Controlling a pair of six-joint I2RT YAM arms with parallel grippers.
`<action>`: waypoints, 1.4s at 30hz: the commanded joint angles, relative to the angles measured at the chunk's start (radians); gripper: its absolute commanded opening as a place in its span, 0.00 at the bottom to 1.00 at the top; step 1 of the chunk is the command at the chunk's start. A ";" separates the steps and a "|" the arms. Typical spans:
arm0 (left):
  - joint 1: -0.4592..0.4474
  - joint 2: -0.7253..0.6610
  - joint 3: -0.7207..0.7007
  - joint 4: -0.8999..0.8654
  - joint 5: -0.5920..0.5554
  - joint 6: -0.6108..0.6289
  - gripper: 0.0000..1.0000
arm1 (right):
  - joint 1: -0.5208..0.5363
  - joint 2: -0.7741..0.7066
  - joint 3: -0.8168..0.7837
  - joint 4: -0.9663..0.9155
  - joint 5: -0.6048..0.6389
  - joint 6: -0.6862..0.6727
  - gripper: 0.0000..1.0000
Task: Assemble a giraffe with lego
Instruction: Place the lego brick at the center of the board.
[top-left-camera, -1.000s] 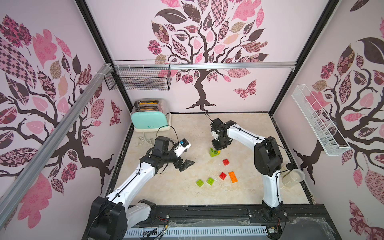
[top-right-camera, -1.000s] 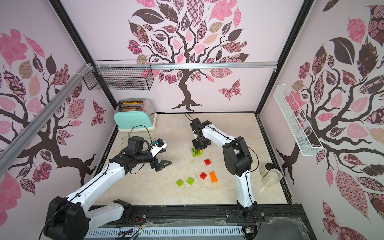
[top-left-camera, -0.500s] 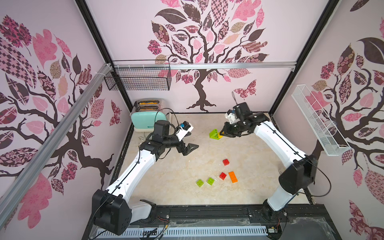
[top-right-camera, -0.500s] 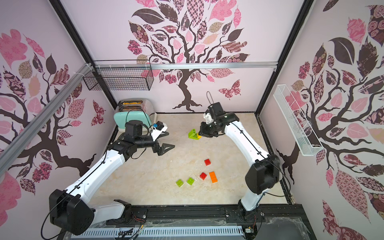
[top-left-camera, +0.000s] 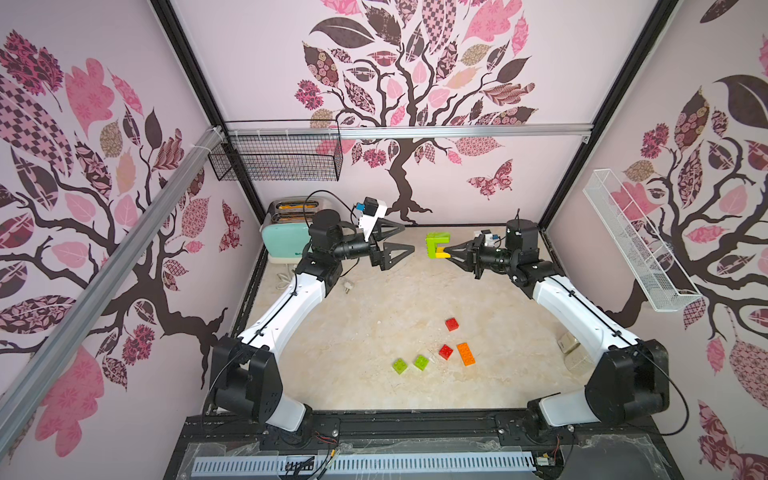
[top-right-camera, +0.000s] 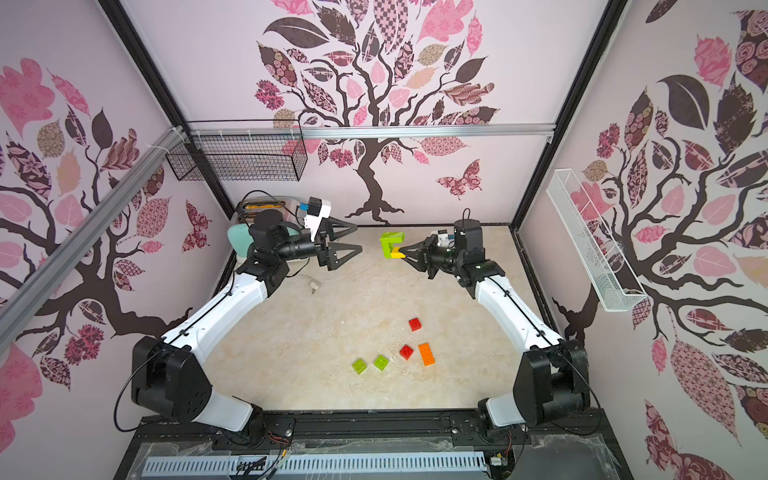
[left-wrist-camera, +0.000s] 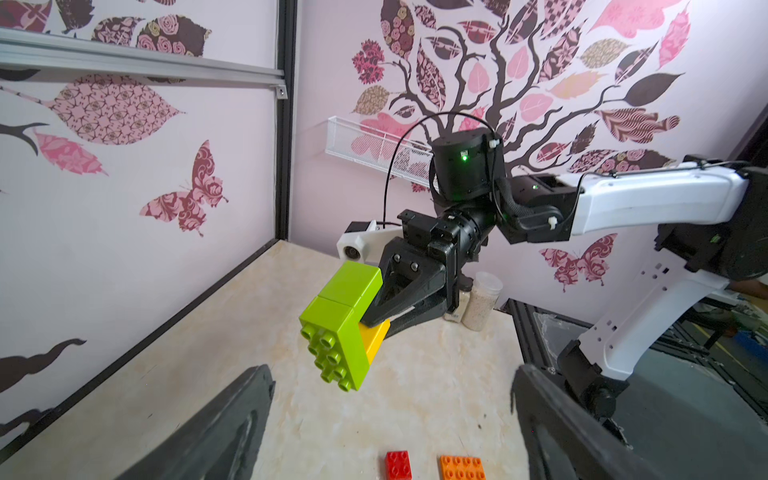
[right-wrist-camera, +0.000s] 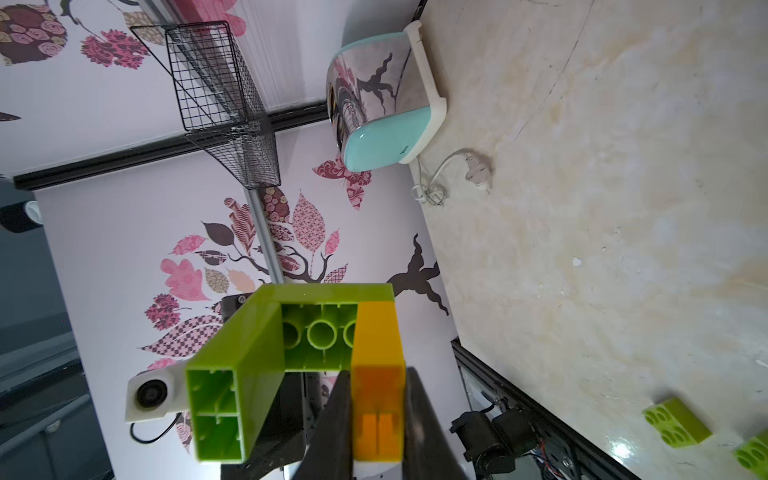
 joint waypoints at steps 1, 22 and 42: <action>0.004 0.026 0.039 0.159 0.046 -0.104 0.95 | 0.000 -0.082 -0.026 0.255 -0.028 0.259 0.00; -0.060 0.150 0.166 0.111 0.108 -0.129 0.91 | 0.041 -0.139 -0.002 0.243 -0.101 0.251 0.00; -0.090 0.176 0.185 0.107 0.124 -0.151 0.40 | 0.063 -0.132 -0.002 0.271 -0.108 0.260 0.00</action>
